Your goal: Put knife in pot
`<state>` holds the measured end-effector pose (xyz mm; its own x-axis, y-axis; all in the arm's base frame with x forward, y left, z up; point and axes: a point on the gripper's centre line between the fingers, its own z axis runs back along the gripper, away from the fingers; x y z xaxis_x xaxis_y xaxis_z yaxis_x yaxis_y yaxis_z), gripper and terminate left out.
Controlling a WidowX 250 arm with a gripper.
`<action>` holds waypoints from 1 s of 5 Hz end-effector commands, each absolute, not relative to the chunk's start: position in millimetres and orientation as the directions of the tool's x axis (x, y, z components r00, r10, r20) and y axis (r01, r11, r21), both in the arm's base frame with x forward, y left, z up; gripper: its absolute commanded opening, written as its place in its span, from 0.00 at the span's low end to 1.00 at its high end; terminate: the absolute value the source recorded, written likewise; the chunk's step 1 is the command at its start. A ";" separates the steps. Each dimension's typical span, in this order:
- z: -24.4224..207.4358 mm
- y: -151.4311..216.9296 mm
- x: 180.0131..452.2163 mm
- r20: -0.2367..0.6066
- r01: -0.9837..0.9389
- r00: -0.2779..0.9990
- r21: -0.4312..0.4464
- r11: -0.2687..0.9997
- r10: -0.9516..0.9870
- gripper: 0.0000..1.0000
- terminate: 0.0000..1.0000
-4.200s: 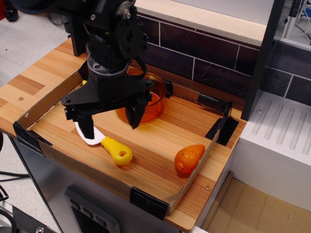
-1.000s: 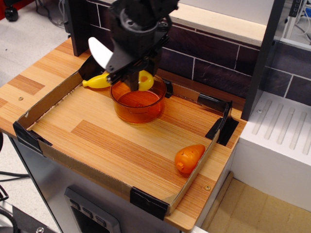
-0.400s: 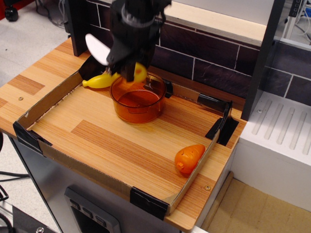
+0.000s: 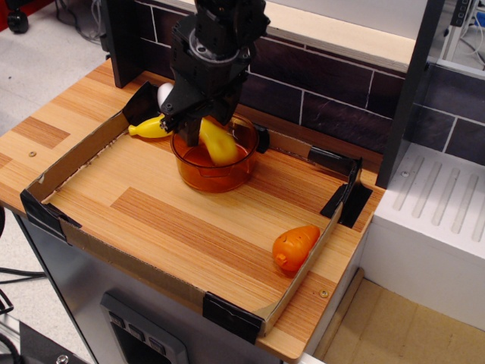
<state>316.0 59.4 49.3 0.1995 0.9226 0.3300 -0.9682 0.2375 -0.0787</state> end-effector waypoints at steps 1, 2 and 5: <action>82.5 50.1 320.5 0.300 -0.963 0.170 -0.152 0.223 0.939 1.00 0.00; 111.3 47.8 319.7 0.269 -0.951 0.183 -0.197 0.240 0.946 1.00 0.00; 165.2 62.4 305.7 0.143 -0.933 0.207 -0.269 0.239 0.968 1.00 0.00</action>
